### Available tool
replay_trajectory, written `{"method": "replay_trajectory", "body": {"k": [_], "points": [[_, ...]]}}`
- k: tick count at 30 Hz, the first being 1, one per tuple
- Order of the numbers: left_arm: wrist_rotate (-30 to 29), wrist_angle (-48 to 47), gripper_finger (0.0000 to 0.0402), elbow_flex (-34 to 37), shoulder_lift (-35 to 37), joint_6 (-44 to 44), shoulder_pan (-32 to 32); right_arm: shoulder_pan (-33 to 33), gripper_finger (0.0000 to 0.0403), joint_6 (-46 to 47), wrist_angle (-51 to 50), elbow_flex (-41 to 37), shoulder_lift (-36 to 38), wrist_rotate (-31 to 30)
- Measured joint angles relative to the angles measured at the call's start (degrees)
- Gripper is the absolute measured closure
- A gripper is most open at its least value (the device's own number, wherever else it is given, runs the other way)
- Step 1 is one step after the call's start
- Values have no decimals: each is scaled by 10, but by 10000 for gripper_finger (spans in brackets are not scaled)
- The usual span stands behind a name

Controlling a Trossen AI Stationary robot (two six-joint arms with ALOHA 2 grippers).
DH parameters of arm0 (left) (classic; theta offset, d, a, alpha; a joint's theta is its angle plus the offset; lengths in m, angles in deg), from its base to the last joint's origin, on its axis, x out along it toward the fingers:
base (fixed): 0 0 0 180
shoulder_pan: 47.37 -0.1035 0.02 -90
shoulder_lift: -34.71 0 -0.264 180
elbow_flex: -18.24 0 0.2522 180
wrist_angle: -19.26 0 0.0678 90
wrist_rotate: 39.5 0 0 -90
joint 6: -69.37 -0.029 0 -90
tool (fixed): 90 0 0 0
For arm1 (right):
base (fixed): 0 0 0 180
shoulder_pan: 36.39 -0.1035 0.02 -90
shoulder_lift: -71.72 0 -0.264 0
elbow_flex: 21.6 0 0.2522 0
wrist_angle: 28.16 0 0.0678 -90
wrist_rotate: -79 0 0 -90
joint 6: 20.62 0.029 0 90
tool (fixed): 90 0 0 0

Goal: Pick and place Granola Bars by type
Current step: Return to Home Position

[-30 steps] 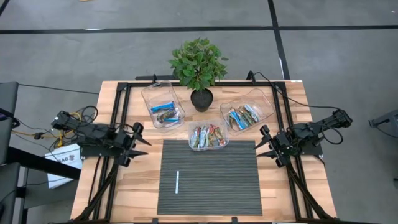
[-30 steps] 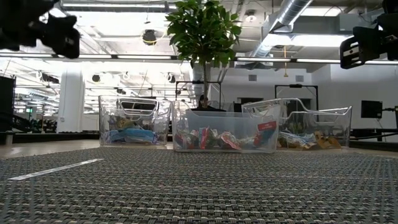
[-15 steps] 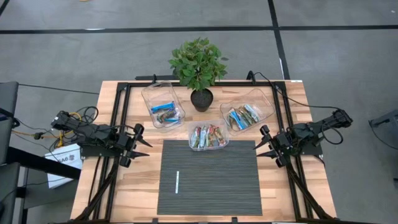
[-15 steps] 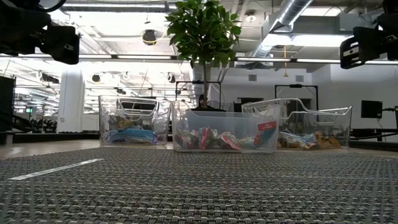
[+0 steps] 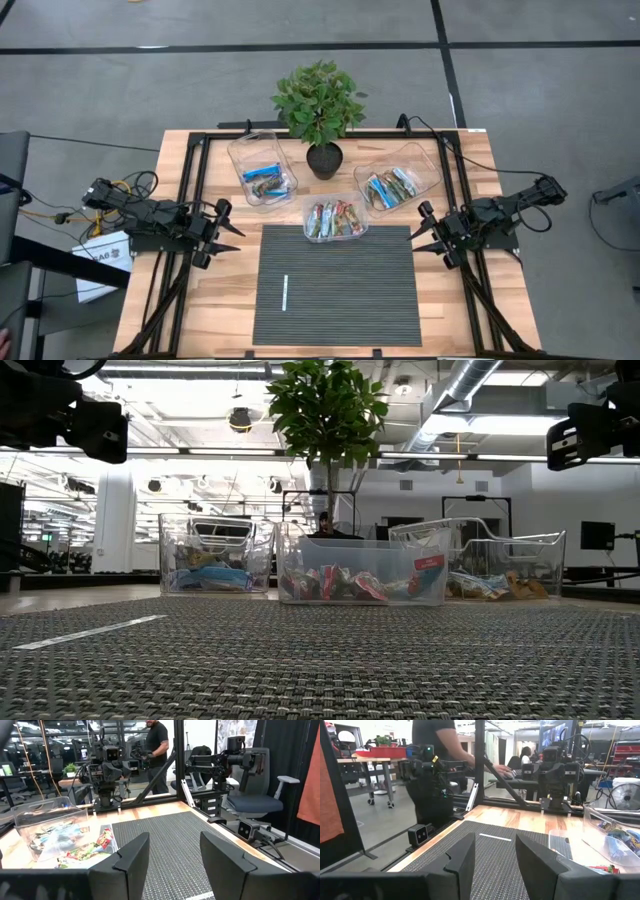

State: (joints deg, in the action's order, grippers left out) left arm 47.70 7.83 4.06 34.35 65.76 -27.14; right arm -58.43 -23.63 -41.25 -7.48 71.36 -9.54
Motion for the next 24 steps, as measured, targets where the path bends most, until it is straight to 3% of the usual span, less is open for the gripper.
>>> {"method": "replay_trajectory", "body": {"k": [24], "points": [[0,0,232,0,0,7,0,0,269,0,0,0,0,0]]}}
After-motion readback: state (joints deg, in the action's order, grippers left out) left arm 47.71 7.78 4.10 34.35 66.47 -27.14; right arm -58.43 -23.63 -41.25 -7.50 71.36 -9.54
